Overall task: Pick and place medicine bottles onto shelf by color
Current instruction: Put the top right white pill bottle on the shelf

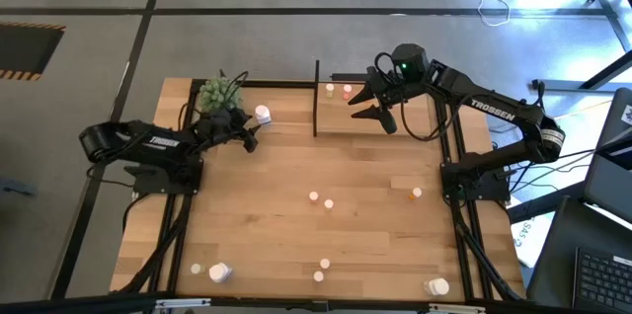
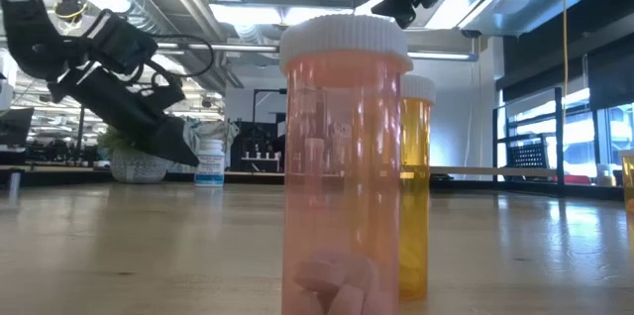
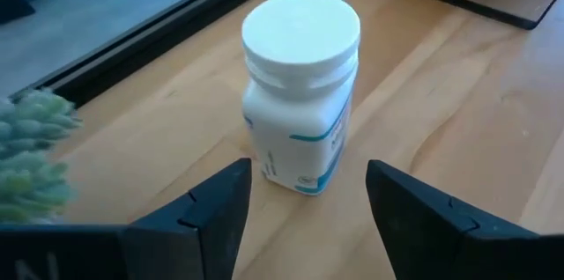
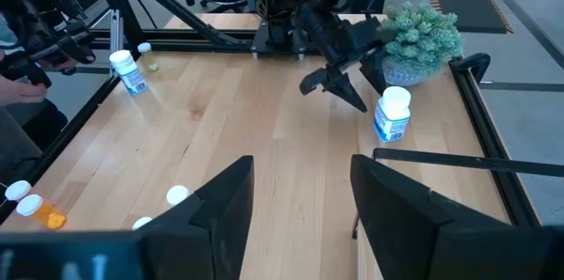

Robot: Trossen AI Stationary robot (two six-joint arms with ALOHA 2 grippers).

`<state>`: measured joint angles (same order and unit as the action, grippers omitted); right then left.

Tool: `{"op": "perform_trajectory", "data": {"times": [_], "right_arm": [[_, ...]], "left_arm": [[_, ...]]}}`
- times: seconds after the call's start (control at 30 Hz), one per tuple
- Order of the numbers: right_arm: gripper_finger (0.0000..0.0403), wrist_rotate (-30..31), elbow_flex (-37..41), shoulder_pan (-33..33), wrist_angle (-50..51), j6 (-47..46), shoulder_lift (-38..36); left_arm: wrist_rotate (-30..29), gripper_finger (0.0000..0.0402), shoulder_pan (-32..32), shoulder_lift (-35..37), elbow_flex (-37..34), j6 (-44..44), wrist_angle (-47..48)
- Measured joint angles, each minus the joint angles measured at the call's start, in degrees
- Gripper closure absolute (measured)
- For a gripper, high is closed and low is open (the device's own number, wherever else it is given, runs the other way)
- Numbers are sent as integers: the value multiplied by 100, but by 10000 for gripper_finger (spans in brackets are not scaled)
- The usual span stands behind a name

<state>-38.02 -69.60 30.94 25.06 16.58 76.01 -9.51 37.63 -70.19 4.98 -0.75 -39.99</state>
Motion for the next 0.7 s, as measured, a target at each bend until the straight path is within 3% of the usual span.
{"op": "perform_trajectory", "data": {"times": [0.33,0.7], "right_arm": [[210,0,0,0,0,0,0],[210,0,0,0,0,-2,0]], "left_arm": [[321,181,-46,-643,567,-130,-34],[344,181,-458,-702,624,147,-12]]}}
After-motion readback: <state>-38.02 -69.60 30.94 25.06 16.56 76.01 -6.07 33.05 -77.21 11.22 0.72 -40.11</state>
